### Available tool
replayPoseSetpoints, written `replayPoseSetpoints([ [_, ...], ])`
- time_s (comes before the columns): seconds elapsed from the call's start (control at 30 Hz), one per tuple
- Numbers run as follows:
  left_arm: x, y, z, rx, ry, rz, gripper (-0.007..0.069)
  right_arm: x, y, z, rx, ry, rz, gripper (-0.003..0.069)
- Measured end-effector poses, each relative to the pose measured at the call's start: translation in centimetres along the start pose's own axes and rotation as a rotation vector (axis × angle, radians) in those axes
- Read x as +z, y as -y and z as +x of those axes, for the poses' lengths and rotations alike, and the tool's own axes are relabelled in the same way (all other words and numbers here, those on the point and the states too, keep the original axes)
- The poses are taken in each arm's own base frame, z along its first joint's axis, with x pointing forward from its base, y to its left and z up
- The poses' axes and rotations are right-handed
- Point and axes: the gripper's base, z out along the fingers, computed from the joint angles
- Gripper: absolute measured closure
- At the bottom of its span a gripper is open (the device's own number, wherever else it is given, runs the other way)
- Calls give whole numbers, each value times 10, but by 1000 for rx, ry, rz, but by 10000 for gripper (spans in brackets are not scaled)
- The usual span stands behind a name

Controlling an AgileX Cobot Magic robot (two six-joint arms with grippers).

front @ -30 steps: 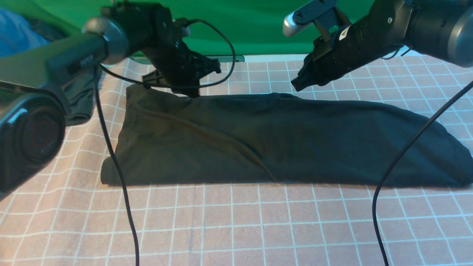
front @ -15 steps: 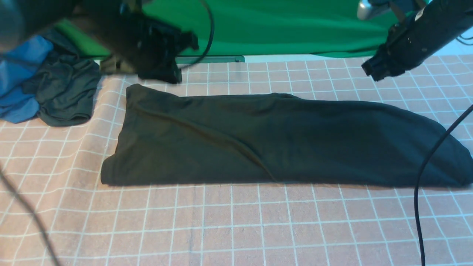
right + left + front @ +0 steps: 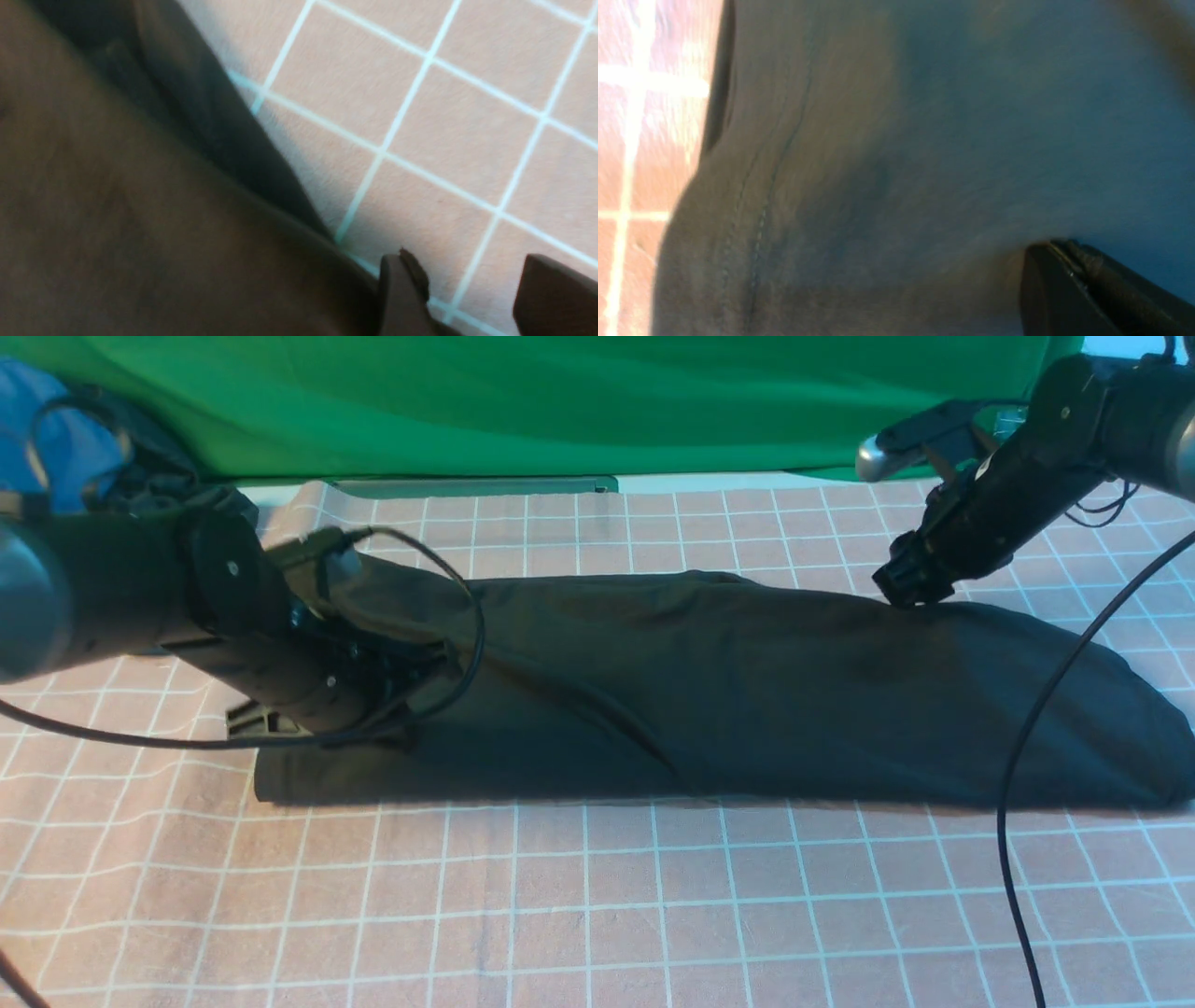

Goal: Fold a long-sleeved shirt over a pink coffee tablecloth.
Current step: 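Pull the folded dark garment lengthwise by its ends to straighten it flat on the table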

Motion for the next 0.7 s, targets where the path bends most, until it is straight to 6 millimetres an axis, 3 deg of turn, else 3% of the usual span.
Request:
replayPoseSetpoints([
  [0.1,10,-3,5,-13,-55,-18,611,2,-4,0,-38,-9,-8,307],
  [0.27,13,-4,6,-18,-72,-24,611,-1,-6,-3,-41,-13,-16,495],
  [0.33,13,-4,6,-18,-72,-24,611,-5,-5,-7,-26,-12,-18,498],
  [0.43,13,-4,6,-18,-72,-24,611,-21,-3,-19,-6,4,-19,363],
  [0.47,13,-4,6,-18,-72,-24,611,-22,-3,-20,-6,4,-20,351],
  [0.5,13,-4,6,-18,-72,-24,611,-33,-3,-27,-9,19,-19,263],
  [0.57,13,-4,6,-18,-72,-24,611,-40,-4,-31,-27,24,-22,190],
  [0.7,13,-4,6,-18,-72,-24,611,-36,-12,-31,-64,1,-42,162],
])
